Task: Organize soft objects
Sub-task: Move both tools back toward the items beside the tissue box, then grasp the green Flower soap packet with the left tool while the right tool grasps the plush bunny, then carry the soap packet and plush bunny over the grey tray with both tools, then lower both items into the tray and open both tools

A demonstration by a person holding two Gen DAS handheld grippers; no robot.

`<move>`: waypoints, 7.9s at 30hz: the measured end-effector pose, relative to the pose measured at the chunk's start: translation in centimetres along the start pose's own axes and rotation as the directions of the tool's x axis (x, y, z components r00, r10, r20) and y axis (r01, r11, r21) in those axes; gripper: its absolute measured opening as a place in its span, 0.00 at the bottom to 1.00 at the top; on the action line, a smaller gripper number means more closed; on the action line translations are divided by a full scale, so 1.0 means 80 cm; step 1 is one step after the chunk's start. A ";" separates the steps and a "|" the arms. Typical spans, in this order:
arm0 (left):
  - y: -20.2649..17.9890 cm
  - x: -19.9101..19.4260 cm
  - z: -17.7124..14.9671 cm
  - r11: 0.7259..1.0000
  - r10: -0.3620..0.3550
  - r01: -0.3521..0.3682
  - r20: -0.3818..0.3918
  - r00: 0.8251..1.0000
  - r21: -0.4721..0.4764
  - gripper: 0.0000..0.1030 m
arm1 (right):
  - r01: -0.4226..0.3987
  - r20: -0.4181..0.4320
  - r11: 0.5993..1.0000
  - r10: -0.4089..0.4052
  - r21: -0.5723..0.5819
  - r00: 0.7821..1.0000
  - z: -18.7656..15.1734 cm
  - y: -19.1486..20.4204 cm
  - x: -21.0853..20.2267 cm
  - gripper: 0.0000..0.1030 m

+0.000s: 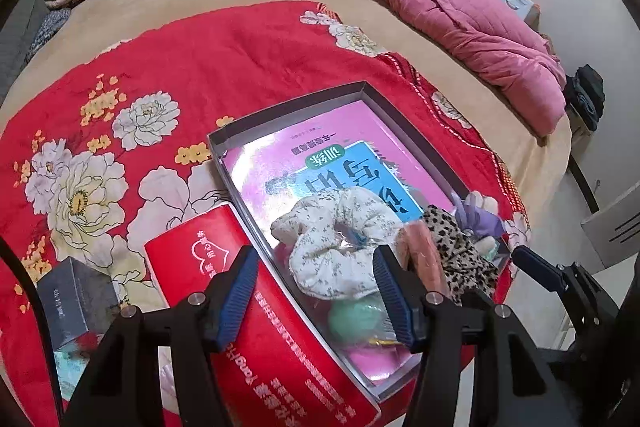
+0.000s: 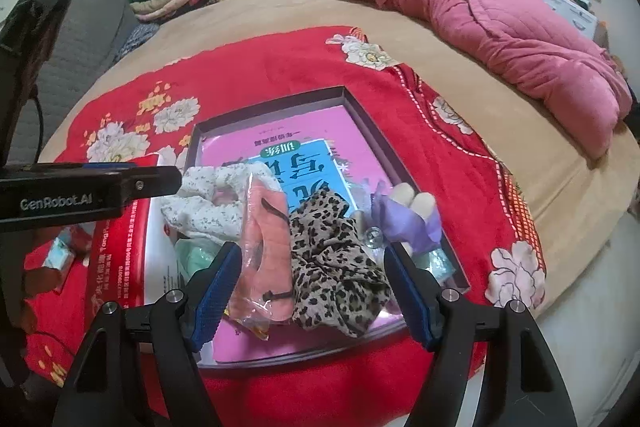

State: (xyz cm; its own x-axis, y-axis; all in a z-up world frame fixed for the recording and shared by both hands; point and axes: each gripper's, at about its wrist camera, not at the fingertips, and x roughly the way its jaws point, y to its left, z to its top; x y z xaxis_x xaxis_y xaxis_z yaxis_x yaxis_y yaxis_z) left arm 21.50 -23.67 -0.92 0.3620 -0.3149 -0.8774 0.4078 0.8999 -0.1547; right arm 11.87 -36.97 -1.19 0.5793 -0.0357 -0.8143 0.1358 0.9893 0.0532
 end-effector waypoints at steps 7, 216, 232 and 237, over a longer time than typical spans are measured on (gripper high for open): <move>-0.010 -0.024 -0.007 1.000 0.000 0.000 0.026 1.000 0.025 0.58 | 0.029 0.005 0.999 -0.029 0.019 1.000 -0.006 -0.008 -0.012 0.73; -0.060 0.017 -0.028 0.998 0.012 -0.009 -0.055 0.998 0.057 0.51 | -0.051 0.028 0.992 0.048 0.113 0.998 0.005 -0.041 -0.027 0.39; -0.048 0.054 -0.018 0.999 0.031 -0.028 -0.103 0.994 0.033 0.51 | -0.047 -0.026 0.997 0.049 0.067 0.998 0.011 -0.029 0.014 0.40; -0.045 0.056 -0.020 0.999 0.039 -0.035 -0.108 0.993 0.039 0.52 | -0.055 -0.048 0.998 0.057 0.035 0.997 0.015 -0.018 0.033 0.41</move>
State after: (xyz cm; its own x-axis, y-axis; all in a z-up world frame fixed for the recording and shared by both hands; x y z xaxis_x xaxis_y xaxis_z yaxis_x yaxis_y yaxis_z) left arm 20.33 -27.85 -5.06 0.2850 -0.2448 -0.9267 0.4269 0.8981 -0.1059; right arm 14.18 -38.65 -2.70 0.5466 0.0272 -0.8370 0.1316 0.9843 0.1180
